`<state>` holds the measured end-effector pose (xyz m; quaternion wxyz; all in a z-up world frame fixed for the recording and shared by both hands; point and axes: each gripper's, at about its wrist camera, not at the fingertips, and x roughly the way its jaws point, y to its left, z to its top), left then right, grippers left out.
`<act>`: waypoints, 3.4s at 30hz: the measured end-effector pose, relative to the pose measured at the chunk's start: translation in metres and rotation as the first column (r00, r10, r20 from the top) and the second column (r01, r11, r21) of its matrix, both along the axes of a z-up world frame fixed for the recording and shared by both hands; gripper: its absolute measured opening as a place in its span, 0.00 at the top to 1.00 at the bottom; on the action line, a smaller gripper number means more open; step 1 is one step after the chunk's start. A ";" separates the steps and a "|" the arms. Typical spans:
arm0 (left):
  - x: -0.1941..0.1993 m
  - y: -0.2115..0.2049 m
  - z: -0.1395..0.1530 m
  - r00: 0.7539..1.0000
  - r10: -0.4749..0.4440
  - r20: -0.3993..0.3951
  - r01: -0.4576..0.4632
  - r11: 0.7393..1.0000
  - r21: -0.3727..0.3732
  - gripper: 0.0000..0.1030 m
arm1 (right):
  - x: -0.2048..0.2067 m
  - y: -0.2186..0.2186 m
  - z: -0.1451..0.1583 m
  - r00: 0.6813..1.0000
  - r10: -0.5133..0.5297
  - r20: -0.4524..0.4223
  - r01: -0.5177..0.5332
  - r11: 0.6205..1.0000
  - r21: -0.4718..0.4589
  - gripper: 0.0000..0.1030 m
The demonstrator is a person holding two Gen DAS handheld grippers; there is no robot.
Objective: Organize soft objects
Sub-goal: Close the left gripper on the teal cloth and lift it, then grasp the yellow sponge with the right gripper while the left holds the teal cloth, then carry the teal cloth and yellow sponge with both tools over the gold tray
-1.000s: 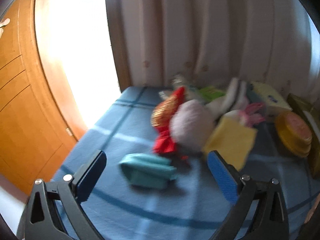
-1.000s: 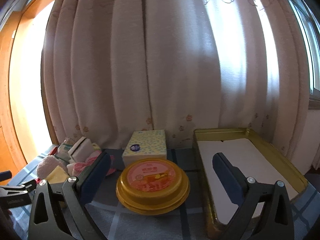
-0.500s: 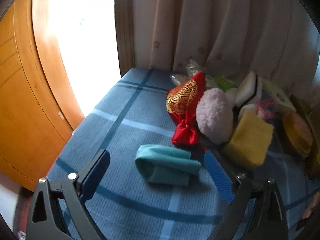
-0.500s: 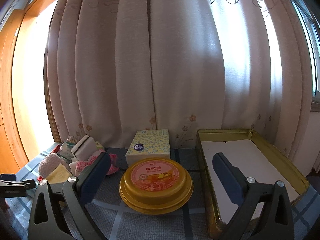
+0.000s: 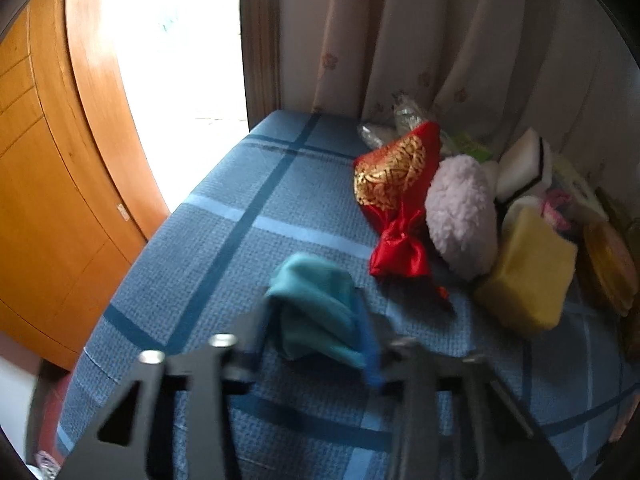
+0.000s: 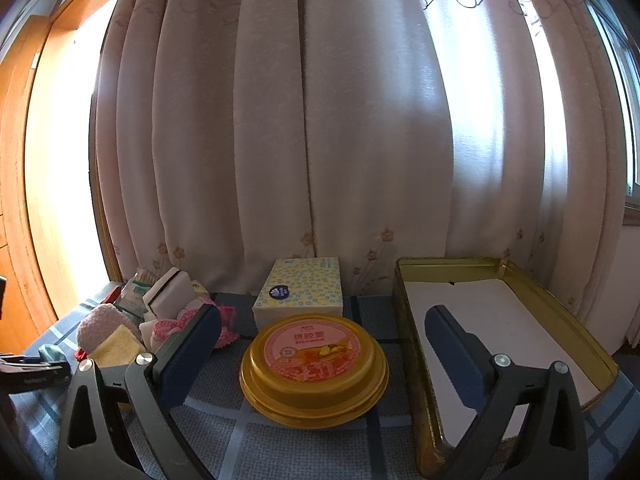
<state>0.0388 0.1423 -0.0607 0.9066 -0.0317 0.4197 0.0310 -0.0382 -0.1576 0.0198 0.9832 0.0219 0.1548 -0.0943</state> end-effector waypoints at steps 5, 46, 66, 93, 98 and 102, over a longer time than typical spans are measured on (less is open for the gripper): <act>-0.011 0.018 0.004 1.000 0.003 0.029 0.001 0.993 -0.116 0.84 | 0.000 0.003 0.000 1.000 0.014 -0.002 -0.014 1.000 -0.010 0.01; -0.059 0.029 0.048 0.981 0.005 0.194 0.012 0.996 -0.088 0.84 | 0.031 0.048 -0.019 0.790 0.584 -0.187 -0.510 0.795 0.328 0.33; -0.061 -0.056 0.058 0.968 -0.141 0.209 0.150 0.988 -0.026 0.83 | -0.026 0.018 -0.035 0.701 0.674 -0.232 -0.568 0.725 0.389 0.32; -0.063 -0.056 0.057 0.971 -0.131 0.200 0.140 0.990 -0.032 0.83 | -0.052 -0.006 -0.058 0.747 0.600 -0.288 -0.434 0.767 0.472 0.18; -0.063 -0.055 0.058 0.971 -0.128 0.201 0.137 0.990 -0.031 0.83 | -0.049 0.006 -0.056 0.781 0.547 -0.302 -0.425 0.819 0.384 0.18; -0.063 -0.055 0.058 0.971 -0.129 0.199 0.137 0.990 -0.029 0.83 | -0.054 0.000 -0.051 0.784 0.564 -0.260 -0.453 0.806 0.381 0.35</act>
